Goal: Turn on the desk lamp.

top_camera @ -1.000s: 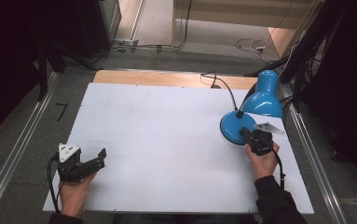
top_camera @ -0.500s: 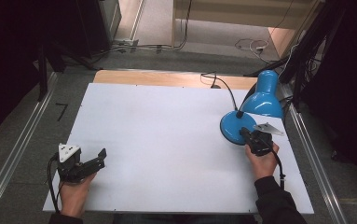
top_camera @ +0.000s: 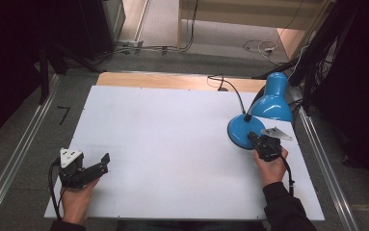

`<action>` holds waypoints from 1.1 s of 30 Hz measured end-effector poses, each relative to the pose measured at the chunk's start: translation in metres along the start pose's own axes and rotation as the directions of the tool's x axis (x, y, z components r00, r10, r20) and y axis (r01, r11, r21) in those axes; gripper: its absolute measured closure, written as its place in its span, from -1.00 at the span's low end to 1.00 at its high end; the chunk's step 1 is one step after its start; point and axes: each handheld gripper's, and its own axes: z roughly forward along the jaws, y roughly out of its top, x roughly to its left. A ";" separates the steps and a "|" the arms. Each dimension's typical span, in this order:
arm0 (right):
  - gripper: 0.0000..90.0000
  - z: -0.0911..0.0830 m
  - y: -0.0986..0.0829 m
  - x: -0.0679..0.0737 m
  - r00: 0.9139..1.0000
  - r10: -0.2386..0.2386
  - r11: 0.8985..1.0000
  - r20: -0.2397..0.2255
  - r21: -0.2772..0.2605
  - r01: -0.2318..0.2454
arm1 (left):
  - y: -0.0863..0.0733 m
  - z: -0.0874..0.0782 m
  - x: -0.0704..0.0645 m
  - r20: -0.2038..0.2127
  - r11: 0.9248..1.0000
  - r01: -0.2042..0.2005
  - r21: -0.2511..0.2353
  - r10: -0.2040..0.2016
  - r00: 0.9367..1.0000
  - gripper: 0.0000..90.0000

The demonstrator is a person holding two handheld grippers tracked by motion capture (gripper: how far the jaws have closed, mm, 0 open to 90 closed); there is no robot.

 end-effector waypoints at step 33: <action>0.74 -0.005 -0.002 0.001 0.998 0.015 1.000 -0.053 0.017 -0.014 | 0.000 0.000 0.000 0.002 1.000 0.000 -0.004 0.000 1.000 -0.76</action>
